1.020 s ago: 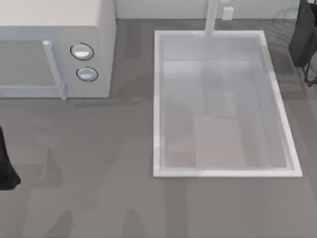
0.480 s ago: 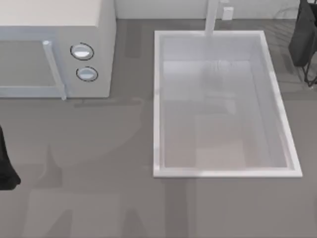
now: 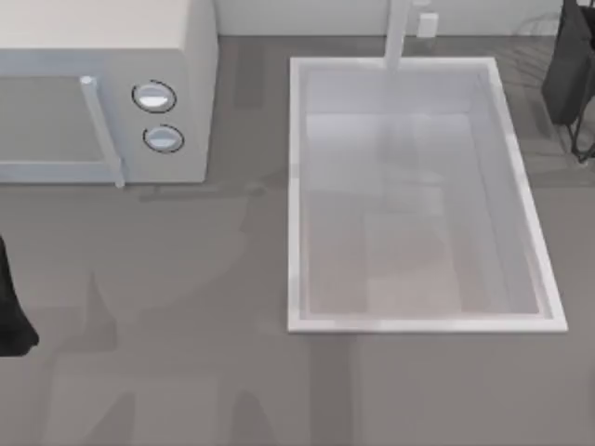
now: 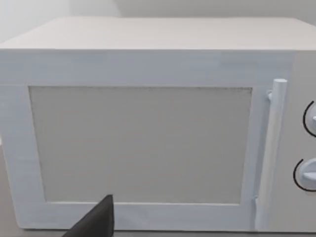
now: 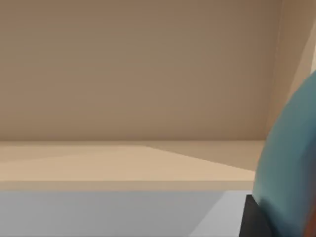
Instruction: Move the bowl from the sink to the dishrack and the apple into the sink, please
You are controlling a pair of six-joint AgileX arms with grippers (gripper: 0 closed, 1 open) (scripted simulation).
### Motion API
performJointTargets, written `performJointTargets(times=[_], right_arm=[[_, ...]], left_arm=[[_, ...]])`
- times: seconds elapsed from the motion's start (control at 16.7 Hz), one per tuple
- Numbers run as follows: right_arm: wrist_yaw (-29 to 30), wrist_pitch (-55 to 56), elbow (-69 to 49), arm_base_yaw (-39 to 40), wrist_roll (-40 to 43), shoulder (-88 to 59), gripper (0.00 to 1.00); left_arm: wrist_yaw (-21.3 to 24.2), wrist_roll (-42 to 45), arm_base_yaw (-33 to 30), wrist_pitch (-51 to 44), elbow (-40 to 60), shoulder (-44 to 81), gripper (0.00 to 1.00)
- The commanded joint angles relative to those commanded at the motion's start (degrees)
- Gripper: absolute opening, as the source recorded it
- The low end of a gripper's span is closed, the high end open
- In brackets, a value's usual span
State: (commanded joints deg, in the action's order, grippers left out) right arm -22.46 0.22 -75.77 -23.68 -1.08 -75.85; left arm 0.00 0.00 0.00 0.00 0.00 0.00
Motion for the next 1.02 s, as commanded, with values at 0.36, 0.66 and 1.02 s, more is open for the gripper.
performJointTargets(times=[0.36, 0.66, 1.02], right_arm=[[1.99, 15.76, 5.81, 1.68, -0.10, -10.52, 0.00], [4.70, 35.98, 14.07, 4.19, 0.14, -21.41, 0.00], [6.58, 46.94, 19.70, 6.10, 0.15, -27.11, 0.00]], left_arm=[[0.00, 0.00, 0.00, 0.00, 0.00, 0.00, 1.00], [0.00, 0.00, 0.00, 0.00, 0.00, 0.00, 1.00], [0.00, 0.00, 0.00, 0.00, 0.00, 0.00, 1.00]])
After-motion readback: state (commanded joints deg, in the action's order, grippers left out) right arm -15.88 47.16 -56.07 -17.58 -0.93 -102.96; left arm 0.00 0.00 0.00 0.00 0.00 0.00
